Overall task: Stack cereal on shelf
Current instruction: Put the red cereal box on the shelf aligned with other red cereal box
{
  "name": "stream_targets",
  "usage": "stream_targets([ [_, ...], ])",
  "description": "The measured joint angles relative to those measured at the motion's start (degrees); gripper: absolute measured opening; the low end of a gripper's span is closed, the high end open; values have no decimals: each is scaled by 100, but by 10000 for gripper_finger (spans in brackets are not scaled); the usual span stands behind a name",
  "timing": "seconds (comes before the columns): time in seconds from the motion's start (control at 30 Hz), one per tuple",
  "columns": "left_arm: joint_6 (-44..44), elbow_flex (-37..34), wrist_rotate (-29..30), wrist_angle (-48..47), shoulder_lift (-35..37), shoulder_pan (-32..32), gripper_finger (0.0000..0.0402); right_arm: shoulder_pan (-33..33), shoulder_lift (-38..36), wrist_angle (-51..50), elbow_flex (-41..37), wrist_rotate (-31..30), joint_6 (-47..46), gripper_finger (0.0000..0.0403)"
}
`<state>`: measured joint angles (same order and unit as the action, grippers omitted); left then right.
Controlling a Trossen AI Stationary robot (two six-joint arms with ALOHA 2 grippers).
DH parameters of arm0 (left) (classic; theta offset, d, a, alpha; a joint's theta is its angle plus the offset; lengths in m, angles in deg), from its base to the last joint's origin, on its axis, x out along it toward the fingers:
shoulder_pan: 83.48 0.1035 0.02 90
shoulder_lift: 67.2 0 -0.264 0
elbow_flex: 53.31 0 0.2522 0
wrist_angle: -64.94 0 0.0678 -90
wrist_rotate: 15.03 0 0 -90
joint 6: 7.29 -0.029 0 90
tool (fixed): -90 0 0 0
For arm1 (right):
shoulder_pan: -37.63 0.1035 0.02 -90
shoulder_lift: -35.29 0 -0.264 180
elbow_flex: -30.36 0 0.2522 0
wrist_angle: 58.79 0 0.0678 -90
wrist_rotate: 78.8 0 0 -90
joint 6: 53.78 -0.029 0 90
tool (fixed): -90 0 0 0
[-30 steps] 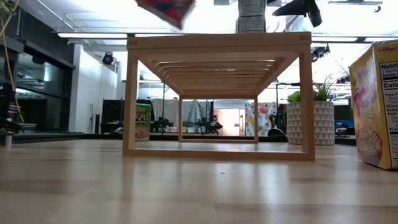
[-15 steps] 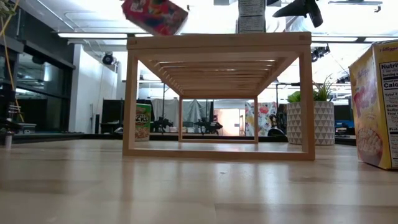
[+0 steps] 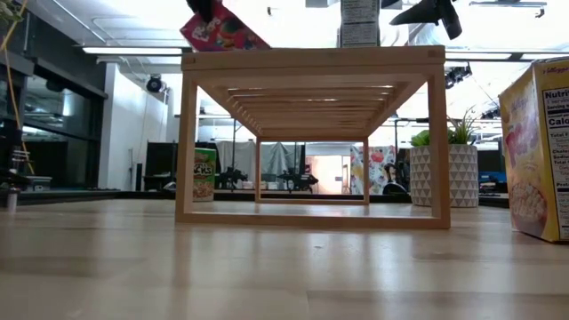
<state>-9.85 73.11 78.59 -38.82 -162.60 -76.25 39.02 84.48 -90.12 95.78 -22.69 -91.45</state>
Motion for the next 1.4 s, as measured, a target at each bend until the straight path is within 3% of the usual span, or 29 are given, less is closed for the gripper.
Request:
stream_targets([
  [0.23, -309, 10, 437, 2, -144, -103, 169, 0, 0, 0, 0, 0, -2, 154],
  [0.73, -369, 9, 511, 334, -144, -140, 237, 0, 0, -3, 0, 2, 0, 154],
  [1.0, -151, 0, 452, 375, -107, -140, 243, 0, 0, -3, 0, 2, -2, 154],
  [1.27, 239, -120, 437, 351, 493, -64, 243, -1, 0, -2, 0, 4, -136, 154],
  [1.4, 392, -1007, 441, 799, 1243, 58, 243, 0, 0, -2, 0, 10, -138, 154],
])
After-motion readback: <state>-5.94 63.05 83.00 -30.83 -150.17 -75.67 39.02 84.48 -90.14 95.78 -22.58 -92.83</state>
